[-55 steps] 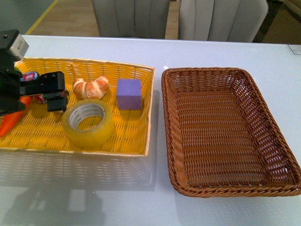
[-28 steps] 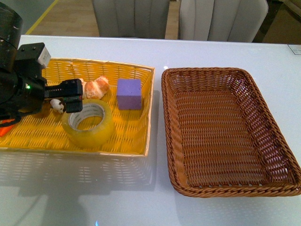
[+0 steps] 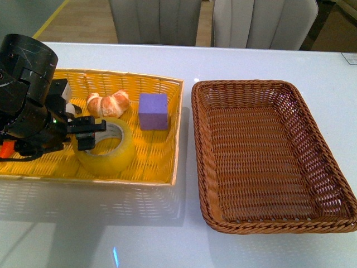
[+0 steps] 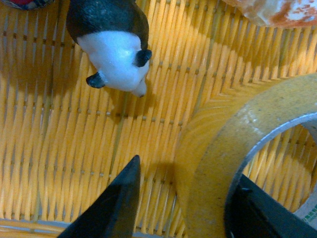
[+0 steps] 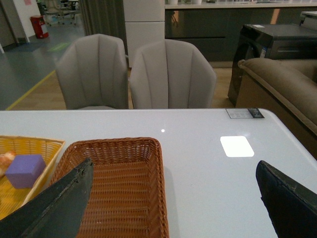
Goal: Move tape to another basket
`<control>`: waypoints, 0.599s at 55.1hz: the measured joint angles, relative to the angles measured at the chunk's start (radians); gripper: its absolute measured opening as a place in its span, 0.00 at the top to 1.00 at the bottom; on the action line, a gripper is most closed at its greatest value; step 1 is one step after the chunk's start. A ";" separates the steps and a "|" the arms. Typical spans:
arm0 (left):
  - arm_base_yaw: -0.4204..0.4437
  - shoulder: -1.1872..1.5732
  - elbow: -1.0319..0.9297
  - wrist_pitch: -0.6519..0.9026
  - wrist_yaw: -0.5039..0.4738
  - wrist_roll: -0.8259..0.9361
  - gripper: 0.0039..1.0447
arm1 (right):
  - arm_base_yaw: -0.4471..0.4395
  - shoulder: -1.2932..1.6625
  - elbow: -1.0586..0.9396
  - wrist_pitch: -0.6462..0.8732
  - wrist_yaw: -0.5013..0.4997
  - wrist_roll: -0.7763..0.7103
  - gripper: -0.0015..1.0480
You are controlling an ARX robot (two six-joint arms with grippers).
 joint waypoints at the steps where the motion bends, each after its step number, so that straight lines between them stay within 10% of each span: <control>1: -0.002 0.000 0.001 -0.002 0.000 0.000 0.61 | 0.000 0.000 0.000 0.000 0.000 0.000 0.09; 11: -0.017 0.000 0.001 -0.006 -0.004 0.000 0.84 | 0.000 0.000 0.000 0.000 0.000 0.000 0.09; 33: -0.013 -0.137 -0.110 0.042 0.042 -0.085 0.85 | 0.000 0.000 0.000 0.000 0.000 0.000 0.09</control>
